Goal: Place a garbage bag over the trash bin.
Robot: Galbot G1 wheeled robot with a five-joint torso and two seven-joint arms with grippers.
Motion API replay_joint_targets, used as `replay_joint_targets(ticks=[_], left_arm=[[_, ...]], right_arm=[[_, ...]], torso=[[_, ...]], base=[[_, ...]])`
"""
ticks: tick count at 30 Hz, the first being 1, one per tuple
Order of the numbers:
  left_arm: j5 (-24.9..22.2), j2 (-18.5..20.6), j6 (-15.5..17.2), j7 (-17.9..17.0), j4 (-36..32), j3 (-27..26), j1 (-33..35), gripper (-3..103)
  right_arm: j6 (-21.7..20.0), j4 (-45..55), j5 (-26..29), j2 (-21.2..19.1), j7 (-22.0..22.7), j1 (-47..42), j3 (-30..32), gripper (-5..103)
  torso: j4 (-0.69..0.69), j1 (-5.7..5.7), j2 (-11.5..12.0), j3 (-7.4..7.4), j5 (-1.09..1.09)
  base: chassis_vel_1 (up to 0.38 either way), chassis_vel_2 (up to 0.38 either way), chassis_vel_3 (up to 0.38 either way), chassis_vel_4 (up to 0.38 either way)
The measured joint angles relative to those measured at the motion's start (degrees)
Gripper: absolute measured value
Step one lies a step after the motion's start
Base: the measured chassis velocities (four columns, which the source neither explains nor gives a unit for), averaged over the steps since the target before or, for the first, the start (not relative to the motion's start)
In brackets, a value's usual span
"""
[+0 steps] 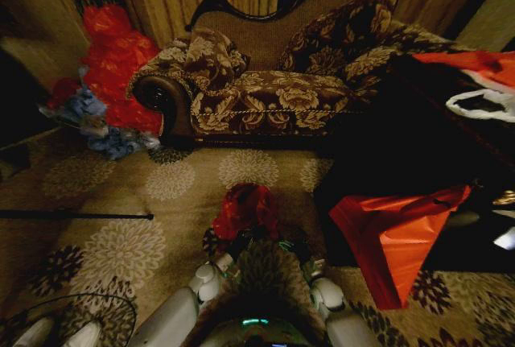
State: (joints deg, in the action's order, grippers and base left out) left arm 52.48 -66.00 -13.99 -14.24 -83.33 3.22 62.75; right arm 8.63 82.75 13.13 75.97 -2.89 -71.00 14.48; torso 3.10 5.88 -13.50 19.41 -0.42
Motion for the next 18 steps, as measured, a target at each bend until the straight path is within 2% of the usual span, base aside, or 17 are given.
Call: replay_joint_targets(ticks=[4,6,9,13,18], left_arm=[[0.00,-0.46,-0.84,0.01,1.13,-0.22,-0.01,-1],[-0.04,-0.84,-1.22,0.01,2.10,-0.34,-0.12,2],[-0.15,-1.16,-1.41,-0.02,2.91,-0.55,-0.26,2],[-0.12,-2.04,-2.47,0.41,5.55,-0.98,-1.05,-1],[-0.16,-3.67,-4.30,1.82,10.32,-1.40,-1.99,2]], right_arm=[[-0.09,0.16,-0.22,0.11,0.13,-0.08,-0.02,100],[-0.10,0.16,-0.48,0.30,0.19,-0.12,-0.05,100],[-0.11,0.19,-0.62,0.42,0.20,-0.18,-0.08,100],[-0.13,0.15,-0.85,0.55,0.23,-0.18,-0.14,100],[-0.27,0.03,-0.99,0.76,0.26,0.01,-0.21,100]], torso=[[0.00,0.00,0.00,0.00,0.00],[0.01,0.00,0.00,0.00,0.00],[0.01,0.00,0.00,0.00,0.00],[0.01,0.00,0.00,-0.01,0.00],[0.01,0.00,0.00,-0.01,0.00]], base=[[0.000,0.000,0.000,0.000],[0.000,0.000,0.000,0.000],[0.000,0.000,0.000,0.000],[0.000,0.000,0.000,0.000],[0.000,0.000,0.000,0.000]])
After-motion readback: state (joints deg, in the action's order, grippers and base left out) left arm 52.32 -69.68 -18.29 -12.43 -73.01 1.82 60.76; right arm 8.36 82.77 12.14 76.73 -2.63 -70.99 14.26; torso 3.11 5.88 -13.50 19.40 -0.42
